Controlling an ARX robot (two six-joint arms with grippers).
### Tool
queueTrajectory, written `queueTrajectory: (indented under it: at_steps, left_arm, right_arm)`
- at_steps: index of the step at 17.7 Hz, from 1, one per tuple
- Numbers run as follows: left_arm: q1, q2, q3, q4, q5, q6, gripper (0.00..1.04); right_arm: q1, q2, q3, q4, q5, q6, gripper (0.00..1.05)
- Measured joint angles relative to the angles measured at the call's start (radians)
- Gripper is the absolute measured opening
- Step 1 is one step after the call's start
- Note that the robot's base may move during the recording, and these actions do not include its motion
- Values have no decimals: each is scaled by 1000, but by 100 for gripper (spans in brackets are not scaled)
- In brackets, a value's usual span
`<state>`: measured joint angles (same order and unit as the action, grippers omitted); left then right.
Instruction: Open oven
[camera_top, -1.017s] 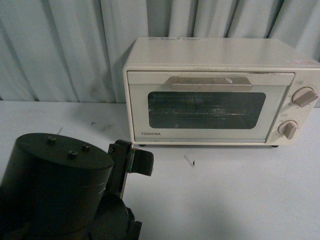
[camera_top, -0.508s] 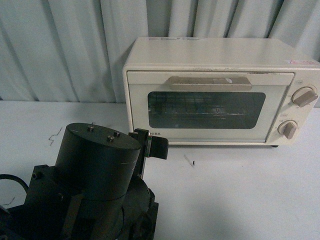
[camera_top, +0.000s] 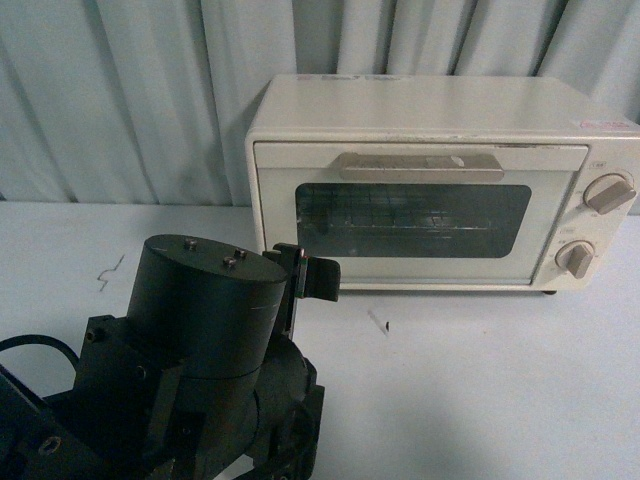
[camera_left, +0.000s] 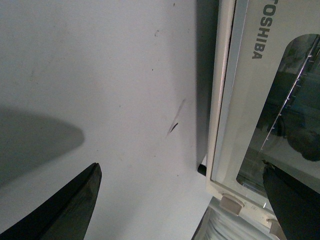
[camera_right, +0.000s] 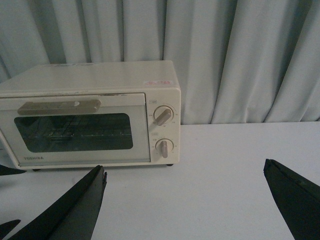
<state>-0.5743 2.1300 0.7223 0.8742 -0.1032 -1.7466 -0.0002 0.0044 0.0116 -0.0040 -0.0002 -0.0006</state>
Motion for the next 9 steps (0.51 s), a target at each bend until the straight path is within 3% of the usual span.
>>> queueTrajectory:
  at_steps: [9]
  left_arm:
    - [-26, 26, 10, -4, 10, 0, 98]
  right_arm:
    - [0, 0, 0, 0, 0, 0, 98]
